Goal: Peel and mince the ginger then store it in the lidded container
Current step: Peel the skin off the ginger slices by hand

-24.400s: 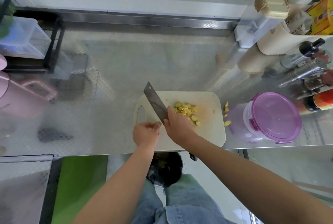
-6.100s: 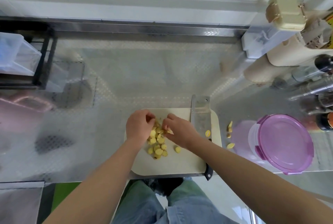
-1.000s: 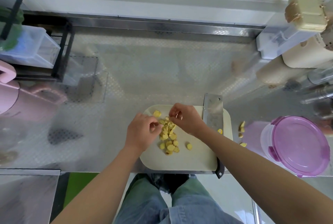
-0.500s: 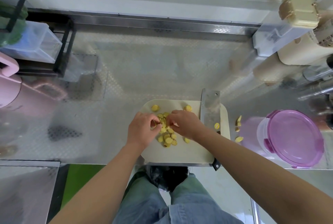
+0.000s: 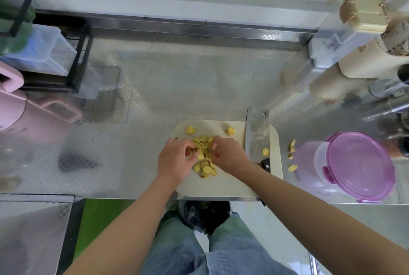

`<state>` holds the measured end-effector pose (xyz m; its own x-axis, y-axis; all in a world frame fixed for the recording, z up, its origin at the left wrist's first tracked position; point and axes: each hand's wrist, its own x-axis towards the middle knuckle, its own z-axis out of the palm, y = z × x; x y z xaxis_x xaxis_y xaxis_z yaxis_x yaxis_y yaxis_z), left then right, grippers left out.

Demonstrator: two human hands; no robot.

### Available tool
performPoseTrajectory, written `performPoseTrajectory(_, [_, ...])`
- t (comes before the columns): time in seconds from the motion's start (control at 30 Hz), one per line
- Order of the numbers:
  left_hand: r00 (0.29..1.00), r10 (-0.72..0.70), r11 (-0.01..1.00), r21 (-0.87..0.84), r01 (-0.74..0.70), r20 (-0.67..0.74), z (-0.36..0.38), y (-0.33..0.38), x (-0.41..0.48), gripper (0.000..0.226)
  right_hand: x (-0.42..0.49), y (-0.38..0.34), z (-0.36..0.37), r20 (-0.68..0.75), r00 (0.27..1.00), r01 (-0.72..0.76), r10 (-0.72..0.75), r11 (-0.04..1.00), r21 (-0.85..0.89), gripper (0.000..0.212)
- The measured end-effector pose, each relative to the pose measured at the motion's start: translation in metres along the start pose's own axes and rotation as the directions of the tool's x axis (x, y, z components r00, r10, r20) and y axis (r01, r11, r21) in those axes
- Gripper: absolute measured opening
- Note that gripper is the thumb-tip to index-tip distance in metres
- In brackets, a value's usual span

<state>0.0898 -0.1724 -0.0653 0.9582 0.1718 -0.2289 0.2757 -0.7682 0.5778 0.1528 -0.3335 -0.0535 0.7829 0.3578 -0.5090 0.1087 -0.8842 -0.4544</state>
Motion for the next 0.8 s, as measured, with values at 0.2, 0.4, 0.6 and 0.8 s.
performPoseTrajectory(0.2, [0.999,-0.036,0.999,0.009,0.036,0.018,0.0,0.003,0.002,0.015,-0.008,-0.005,0.01,-0.059,0.992,0.096,-0.114,0.965,-0.243,0.02])
performPoseTrajectory(0.4, [0.999,-0.038,0.999,-0.008,0.038,0.016,-0.002,0.004,0.002,0.013,-0.007,0.003,0.0,-0.064,0.987,0.155,-0.149,0.983,0.1,0.01])
performPoseTrajectory(0.6, [0.971,-0.139,0.99,-0.013,0.14,-0.194,-0.011,0.009,0.017,0.015,0.031,-0.004,-0.027,-0.207,0.978,0.063,0.015,0.928,0.368,0.012])
performPoseTrajectory(0.8, [0.971,-0.192,0.975,0.084,0.205,-0.142,-0.01,0.011,0.043,0.025,0.058,-0.017,-0.015,-0.107,0.992,-0.04,0.072,0.96,0.277,0.012])
